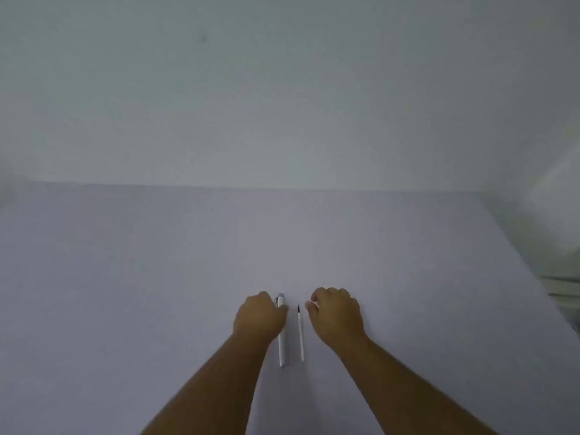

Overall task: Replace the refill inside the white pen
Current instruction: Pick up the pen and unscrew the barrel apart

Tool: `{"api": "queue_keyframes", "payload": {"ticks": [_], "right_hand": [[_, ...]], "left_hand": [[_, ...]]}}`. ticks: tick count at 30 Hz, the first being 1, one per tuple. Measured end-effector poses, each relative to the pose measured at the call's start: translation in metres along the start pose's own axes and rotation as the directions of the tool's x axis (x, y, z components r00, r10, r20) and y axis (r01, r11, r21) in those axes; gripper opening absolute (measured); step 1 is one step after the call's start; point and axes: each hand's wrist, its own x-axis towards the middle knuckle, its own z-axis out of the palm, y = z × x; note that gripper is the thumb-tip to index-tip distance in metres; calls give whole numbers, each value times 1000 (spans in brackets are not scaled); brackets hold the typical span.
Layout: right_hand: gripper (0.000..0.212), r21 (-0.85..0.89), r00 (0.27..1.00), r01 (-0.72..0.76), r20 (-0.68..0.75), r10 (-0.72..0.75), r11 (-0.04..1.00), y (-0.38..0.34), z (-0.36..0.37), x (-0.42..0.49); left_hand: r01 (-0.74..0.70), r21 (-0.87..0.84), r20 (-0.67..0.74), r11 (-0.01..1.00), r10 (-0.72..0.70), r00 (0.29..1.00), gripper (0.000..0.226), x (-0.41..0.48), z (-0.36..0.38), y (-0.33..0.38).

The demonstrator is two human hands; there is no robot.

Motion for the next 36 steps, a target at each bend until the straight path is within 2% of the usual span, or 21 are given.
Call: {"api": "queue_keyframes", "payload": {"ticks": [3,7,10,13,17,19,24,28,32,33,34,36], "right_hand": [[28,21,1000,3,-22,-2,1000,1,10,0],[26,66,1000,22,12,-23,998,-1,17,-1],[25,134,999,31,19,-34,990,-4,16,0],[26,288,993,-56,111,24,956,-13,11,1],[38,528,959,-274,218,183,804,-28,-2,8],[37,606,941,-334,253,223,722,-32,-7,12],[22,692,914,-403,340,222,599,-33,-18,21],[22,777,889,-454,365,275,436,-30,-17,23],[31,829,827,-493,354,437,263,-18,-14,30],[30,822,829,-492,342,442,287,-10,-15,32],[29,792,846,-493,339,412,360,-3,-16,33],[24,673,884,-467,360,297,574,9,-15,31]], "left_hand": [[86,-26,71,996,-84,994,40,-1,13,-2],[114,-92,99,989,-105,990,16,-3,24,-7],[91,-119,84,989,-81,993,16,-3,21,-12],[47,-206,68,977,-33,997,22,-7,15,-16],[-94,-336,16,937,106,994,8,-15,8,-16],[-126,-383,13,915,142,990,7,-19,6,-12],[-51,-459,140,887,129,982,15,-21,-5,-5],[13,-527,237,850,133,962,21,-17,-23,5],[96,-465,440,880,135,888,14,-18,-30,6],[110,-470,455,876,133,880,13,-19,-28,3],[128,-501,447,856,130,885,13,-20,-26,0],[140,-584,389,799,124,913,13,-20,-23,-6]]}}
